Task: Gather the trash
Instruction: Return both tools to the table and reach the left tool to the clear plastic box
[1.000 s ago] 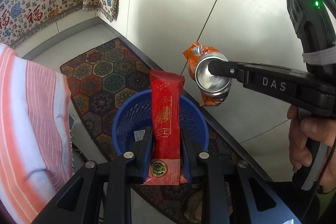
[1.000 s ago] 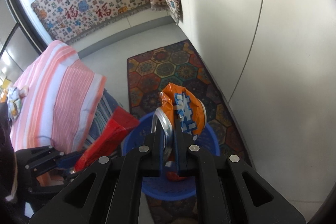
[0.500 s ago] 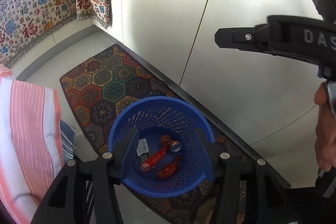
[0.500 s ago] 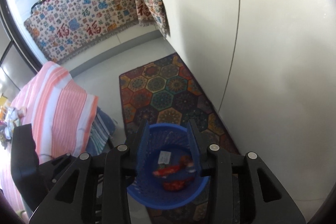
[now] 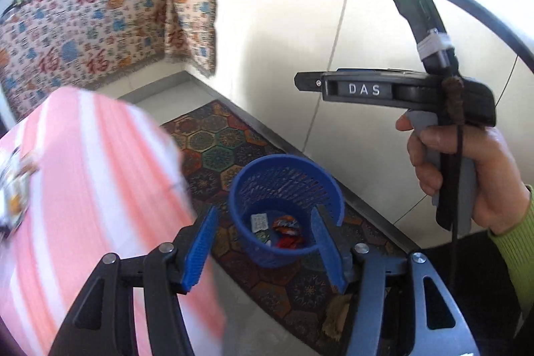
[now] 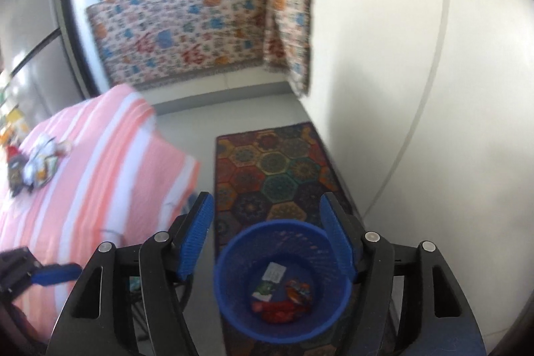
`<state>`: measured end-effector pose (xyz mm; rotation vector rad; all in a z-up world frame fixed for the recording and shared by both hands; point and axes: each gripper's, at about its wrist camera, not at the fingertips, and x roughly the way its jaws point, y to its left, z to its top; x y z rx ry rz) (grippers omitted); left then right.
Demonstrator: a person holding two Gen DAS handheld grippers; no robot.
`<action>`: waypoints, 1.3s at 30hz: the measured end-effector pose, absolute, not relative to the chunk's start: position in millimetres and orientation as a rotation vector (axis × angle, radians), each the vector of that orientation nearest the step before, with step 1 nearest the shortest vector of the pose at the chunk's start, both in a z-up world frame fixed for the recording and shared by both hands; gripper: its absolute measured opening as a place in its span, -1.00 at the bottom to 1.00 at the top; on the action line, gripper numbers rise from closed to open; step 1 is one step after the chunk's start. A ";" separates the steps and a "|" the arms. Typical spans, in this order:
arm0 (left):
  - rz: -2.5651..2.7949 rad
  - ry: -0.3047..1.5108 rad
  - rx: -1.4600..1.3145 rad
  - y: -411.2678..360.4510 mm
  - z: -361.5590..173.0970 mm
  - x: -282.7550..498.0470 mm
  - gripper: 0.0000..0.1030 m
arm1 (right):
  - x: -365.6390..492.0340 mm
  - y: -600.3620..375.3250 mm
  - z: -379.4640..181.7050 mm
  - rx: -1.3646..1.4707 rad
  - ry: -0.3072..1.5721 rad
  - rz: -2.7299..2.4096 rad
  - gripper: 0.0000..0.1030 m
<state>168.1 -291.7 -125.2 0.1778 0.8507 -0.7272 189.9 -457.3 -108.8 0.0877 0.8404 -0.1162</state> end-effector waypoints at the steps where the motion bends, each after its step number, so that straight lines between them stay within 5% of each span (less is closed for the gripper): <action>1: -0.709 0.856 0.167 -274.7 -123.6 164.2 0.16 | 191.2 -440.2 -109.7 0.060 0.839 -0.081 0.38; 13: -0.400 0.896 0.147 -84.7 -130.0 127.8 0.20 | 186.9 -227.4 -142.0 -0.042 0.921 0.332 0.46; 21: -0.316 0.962 0.080 2.7 -148.8 147.2 0.25 | 194.3 -185.4 -167.8 -0.057 0.974 0.359 0.61; 26: -0.360 0.936 0.122 14.2 -151.8 177.7 0.42 | 191.2 -184.3 -169.6 -0.055 0.967 0.357 0.64; 32: -0.438 0.945 0.208 15.8 -157.4 229.3 0.86 | 185.2 -180.9 -168.7 -0.072 0.960 0.365 0.64; 39: -0.497 0.912 0.292 4.6 -156.2 257.6 0.90 | 184.5 -180.4 -169.1 -0.075 0.956 0.365 0.65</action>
